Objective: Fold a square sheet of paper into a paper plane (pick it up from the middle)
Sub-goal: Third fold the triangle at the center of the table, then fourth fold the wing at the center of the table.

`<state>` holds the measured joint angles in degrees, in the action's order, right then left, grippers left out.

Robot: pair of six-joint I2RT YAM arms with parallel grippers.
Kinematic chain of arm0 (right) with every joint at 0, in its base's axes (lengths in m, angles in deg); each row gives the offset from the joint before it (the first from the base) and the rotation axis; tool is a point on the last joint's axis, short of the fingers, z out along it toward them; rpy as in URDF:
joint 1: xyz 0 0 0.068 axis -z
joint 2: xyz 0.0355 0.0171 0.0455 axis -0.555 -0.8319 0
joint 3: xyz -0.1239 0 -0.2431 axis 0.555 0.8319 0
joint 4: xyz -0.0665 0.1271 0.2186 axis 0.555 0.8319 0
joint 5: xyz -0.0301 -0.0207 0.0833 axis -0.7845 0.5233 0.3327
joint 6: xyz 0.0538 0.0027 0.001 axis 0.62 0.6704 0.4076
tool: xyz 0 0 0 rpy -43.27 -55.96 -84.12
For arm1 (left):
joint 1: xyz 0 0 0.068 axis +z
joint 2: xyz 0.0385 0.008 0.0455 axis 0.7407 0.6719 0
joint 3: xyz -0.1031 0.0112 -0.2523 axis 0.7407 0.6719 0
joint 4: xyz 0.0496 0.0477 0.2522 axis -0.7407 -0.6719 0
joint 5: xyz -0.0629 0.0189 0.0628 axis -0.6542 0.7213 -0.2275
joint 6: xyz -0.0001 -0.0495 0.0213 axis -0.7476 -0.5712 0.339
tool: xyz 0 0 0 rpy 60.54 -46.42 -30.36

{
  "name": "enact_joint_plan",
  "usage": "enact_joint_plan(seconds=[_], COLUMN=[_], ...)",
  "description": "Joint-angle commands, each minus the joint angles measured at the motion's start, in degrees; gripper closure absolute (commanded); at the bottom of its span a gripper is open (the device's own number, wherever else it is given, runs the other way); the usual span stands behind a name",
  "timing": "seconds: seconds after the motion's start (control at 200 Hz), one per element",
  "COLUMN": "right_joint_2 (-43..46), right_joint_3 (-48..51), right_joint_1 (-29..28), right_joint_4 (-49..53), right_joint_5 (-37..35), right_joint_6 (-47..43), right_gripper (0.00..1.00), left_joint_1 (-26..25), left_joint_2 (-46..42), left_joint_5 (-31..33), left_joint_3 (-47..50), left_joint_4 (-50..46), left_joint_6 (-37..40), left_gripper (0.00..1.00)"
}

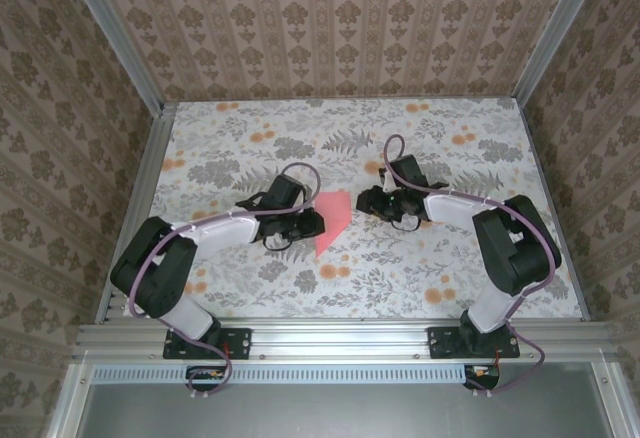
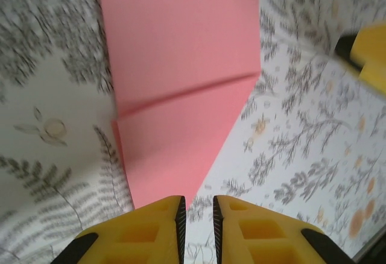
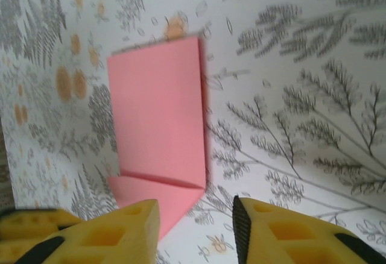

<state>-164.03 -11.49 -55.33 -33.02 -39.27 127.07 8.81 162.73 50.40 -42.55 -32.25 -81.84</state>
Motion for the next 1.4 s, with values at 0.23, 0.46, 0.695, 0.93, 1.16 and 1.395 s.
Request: enact_joint_plan(seconds=[0.23,0.46,0.695,0.93,1.16,1.395], right_joint_2=[-3.4,-6.7,-8.4,-9.4,-8.2,-8.7], right_joint_3=[-0.3,-2.6,-3.8,-5.2,-4.3,-4.0], right_joint_1=[-3.6,-5.4,-5.5,-5.7,-5.7,-5.7], right_joint_4=[-4.6,-3.1,-3.6,-2.9,-1.1,-2.5], right_joint_5=[5.7,5.6,6.7,6.7,2.7,2.8], right_joint_6=[8.1,9.6,10.3,10.9,12.6,14.6], right_gripper=[0.56,0.55,0.55,0.55,0.52,0.51], left_joint_1=[2.4,3.3,4.9,5.1,5.2,5.3], left_joint_2=[7.2,10.8,11.4,11.1,10.2,9.8], left_joint_5=[0.6,1.1,-0.4,-0.5,-0.8,-1.4], left_joint_3=[-4.6,-5.7,-3.0,-2.2,-1.1,-0.2], left_joint_4=[2.5,0.8,3.8,3.8,5.2,6.1], left_joint_6=[-2.7,-3.6,-6.3,-6.3,-7.0,-7.4], left_gripper=[0.84,0.86,0.83,0.82,0.8,0.75])
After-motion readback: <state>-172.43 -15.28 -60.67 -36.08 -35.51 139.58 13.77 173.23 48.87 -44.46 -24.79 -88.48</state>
